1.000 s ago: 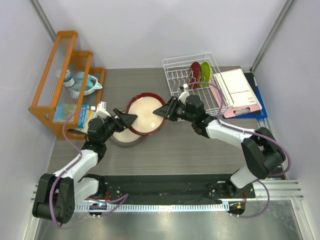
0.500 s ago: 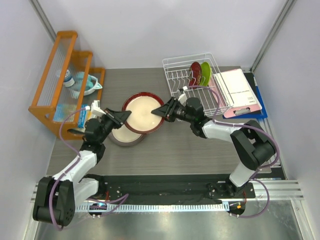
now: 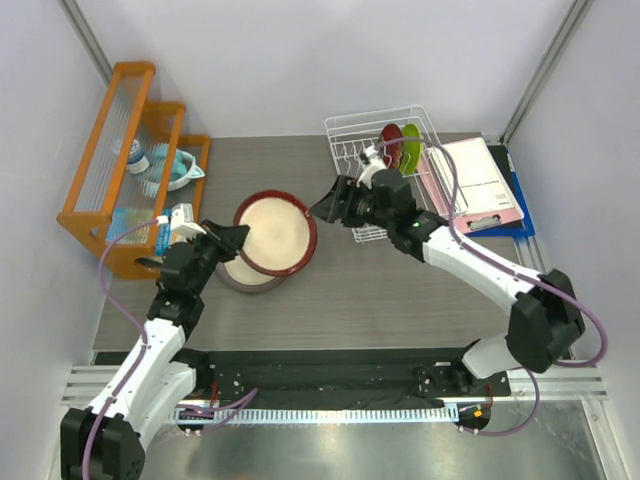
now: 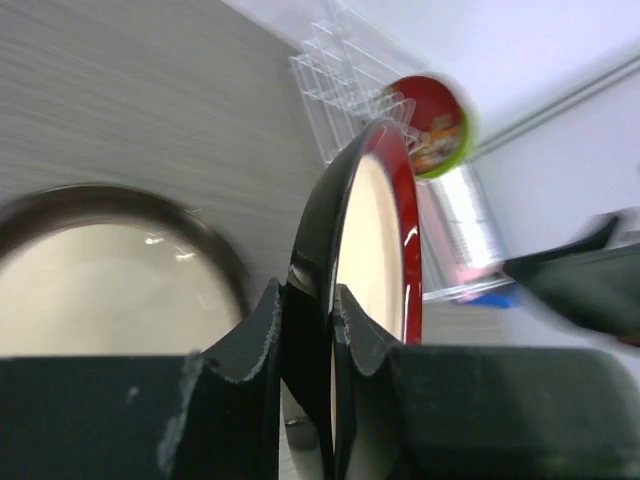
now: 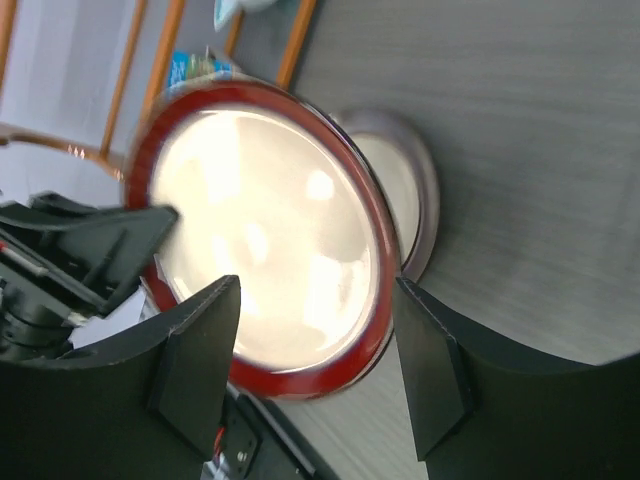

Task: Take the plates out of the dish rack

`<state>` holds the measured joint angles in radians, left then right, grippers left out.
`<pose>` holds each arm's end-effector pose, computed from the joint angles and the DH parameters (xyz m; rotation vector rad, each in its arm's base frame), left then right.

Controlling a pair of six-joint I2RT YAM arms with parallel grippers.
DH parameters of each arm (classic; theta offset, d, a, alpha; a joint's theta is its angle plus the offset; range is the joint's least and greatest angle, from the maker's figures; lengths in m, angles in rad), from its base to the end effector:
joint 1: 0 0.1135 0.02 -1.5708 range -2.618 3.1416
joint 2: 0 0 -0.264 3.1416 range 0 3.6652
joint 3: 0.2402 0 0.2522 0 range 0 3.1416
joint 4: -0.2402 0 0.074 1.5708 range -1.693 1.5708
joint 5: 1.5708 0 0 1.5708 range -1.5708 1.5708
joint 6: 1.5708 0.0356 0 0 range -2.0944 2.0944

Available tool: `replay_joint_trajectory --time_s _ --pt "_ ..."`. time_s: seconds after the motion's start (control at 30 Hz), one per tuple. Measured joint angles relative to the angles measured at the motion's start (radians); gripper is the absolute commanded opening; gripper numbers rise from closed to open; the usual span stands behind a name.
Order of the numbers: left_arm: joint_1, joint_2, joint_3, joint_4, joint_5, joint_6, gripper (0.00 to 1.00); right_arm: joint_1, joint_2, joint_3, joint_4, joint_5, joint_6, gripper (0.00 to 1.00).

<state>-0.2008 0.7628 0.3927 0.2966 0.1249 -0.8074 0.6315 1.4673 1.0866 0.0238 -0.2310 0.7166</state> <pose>0.1836 -0.0419 0.2552 -0.4169 1.6658 -0.8632 0.2730 0.2098 0.3028 -0.0789 2.0852 1.0900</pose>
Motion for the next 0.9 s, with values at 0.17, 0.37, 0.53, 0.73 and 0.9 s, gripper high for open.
replay_joint_trajectory --time_s 0.17,0.37,0.53,0.73,0.9 --pt "0.014 0.008 -0.006 -0.181 -0.103 0.106 0.00 -0.019 -0.109 0.061 -0.066 0.108 -0.086 0.68" --pt "0.027 0.065 -0.010 -0.212 -0.156 0.127 0.00 -0.021 -0.156 0.085 -0.111 0.179 -0.145 0.68" --pt "0.035 0.096 -0.021 -0.157 -0.171 0.120 0.00 -0.027 -0.156 0.072 -0.136 0.193 -0.163 0.68" --pt "0.049 0.148 -0.046 -0.074 -0.196 0.098 0.00 -0.039 -0.156 0.053 -0.155 0.192 -0.169 0.68" --pt "0.057 0.221 -0.046 -0.016 -0.207 0.078 0.14 -0.068 -0.151 0.053 -0.160 0.180 -0.181 0.68"
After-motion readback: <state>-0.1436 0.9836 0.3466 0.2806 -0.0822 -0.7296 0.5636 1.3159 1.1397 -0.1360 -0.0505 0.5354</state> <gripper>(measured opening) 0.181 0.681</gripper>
